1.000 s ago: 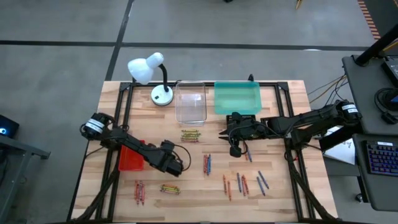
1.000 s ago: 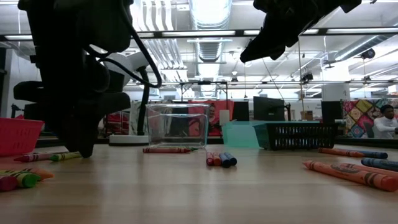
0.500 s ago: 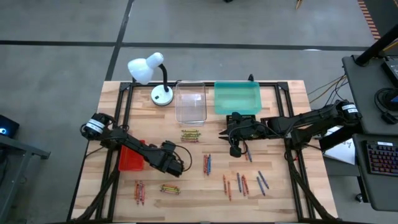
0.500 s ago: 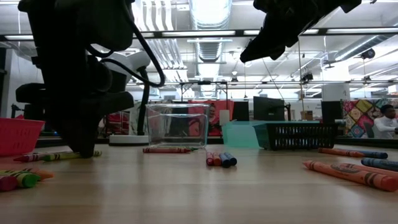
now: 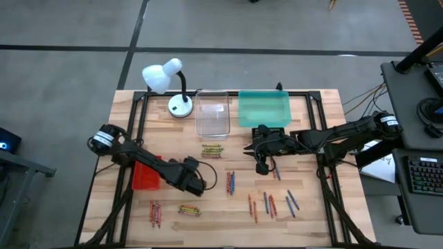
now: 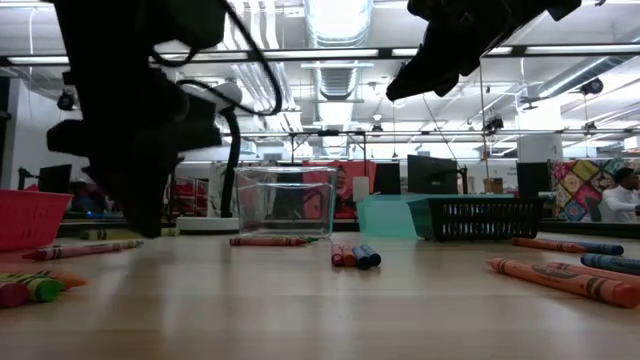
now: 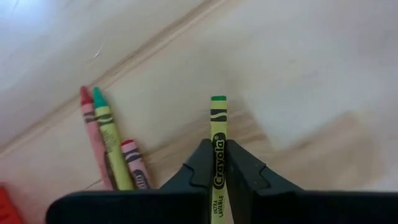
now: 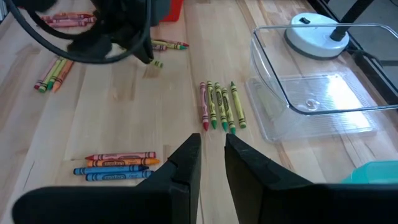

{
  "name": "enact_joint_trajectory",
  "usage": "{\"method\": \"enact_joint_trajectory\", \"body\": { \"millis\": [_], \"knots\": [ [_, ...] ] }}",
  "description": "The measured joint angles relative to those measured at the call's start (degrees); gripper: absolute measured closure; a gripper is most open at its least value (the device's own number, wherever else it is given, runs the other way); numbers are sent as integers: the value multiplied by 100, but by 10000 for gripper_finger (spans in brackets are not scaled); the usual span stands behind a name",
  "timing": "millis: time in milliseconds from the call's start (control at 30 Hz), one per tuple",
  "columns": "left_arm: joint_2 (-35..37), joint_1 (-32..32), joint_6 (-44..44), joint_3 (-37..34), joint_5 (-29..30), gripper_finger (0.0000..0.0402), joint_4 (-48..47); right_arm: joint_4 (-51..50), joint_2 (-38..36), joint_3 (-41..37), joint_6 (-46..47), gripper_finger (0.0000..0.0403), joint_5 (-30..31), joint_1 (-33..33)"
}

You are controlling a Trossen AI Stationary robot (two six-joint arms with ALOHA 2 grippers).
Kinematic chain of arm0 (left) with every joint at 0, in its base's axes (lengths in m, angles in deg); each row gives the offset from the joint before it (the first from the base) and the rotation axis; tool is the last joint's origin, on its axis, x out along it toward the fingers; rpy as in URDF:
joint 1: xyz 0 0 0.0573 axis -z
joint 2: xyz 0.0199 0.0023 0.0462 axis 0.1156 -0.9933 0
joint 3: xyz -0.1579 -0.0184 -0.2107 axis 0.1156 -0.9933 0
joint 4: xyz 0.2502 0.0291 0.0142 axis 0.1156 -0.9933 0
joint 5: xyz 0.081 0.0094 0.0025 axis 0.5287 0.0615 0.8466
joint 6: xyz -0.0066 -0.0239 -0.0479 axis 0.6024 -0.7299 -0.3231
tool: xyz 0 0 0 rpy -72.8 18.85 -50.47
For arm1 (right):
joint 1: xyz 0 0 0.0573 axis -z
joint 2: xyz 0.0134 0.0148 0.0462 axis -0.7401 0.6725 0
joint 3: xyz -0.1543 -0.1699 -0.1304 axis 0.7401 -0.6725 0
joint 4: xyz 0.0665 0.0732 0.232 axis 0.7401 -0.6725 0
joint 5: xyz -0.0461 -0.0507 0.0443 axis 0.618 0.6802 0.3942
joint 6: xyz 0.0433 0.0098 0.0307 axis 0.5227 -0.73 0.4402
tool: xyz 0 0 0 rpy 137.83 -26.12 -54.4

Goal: Sort crayons
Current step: Put the green crayon into the orange bin

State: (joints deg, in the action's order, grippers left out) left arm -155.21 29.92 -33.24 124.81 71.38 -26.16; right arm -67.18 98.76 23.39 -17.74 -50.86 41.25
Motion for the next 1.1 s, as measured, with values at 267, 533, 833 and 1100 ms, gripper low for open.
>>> {"method": "enact_joint_trajectory", "body": {
  "millis": [267, 533, 833, 1100],
  "knots": [
    [270, 3, 831, 321, 113, 400, -51, -265, 1, -9, 223, 340, -2, -1],
    [298, -30, 1988, 816, 123, 401, -76, -543, 1, -19, 510, 340, -20, -71],
    [298, -41, 2352, 1649, 80, 401, -1296, -624, 1, -21, 584, 340, -22, -241],
    [303, 5, 1789, 2237, 271, 401, -2947, -621, 1, -23, 605, 340, -22, -315]
  ]
}}
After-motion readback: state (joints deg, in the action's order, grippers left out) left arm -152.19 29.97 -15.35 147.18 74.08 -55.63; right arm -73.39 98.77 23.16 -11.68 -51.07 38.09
